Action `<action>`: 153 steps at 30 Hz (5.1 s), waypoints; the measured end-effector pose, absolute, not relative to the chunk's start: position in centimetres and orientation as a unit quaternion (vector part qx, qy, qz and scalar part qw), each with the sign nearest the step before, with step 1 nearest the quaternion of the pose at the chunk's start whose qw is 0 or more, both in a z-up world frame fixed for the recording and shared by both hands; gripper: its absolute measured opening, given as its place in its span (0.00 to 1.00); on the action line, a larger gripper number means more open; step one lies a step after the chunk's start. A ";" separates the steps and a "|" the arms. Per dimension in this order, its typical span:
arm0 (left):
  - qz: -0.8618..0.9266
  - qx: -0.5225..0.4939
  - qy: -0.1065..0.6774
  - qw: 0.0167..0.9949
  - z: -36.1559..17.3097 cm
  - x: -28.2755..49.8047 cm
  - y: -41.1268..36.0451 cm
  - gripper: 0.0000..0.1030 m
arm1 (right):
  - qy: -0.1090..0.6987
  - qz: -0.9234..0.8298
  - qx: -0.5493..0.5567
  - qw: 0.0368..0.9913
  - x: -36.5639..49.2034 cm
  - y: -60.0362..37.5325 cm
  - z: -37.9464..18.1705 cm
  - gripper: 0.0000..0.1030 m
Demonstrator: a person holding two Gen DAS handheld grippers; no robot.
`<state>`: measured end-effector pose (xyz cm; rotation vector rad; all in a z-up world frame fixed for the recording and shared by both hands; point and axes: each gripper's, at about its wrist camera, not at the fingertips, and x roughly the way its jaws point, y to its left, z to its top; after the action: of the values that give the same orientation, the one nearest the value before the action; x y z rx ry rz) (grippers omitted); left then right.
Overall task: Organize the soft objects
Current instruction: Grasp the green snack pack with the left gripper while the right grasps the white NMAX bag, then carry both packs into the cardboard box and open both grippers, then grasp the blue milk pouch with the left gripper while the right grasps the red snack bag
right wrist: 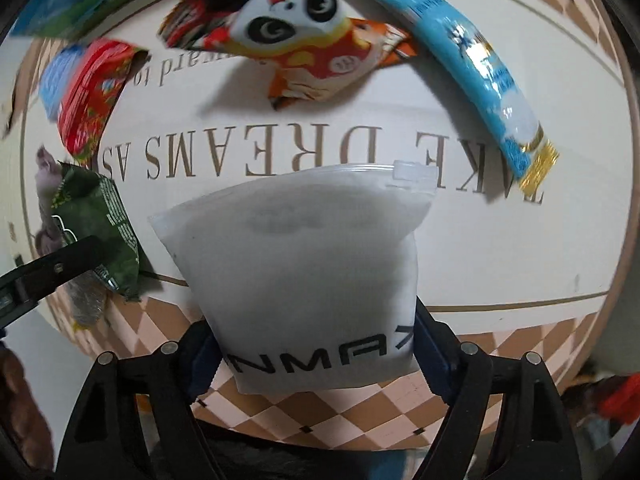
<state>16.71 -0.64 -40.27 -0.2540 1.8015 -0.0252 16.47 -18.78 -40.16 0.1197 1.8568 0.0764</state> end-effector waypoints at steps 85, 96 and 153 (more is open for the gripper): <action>-0.054 -0.014 0.681 0.730 -27.5 50.8 -0.5 0.96 | 0.724 -0.002 0.002 0.690 49.3 -14.5 -32.5 1.00; -0.041 -0.024 0.632 0.774 -21.0 42.9 1.5 0.99 | 0.646 0.036 0.006 0.763 41.3 -14.7 -25.2 1.00; 0.080 -0.108 0.757 0.640 -42.6 27.2 11.7 0.60 | 0.796 0.033 0.035 0.604 20.4 -10.3 -39.4 0.58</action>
<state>27.20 11.70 -42.62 -0.2467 1.7259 0.1815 20.43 -10.29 -39.39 0.0812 1.8415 0.0765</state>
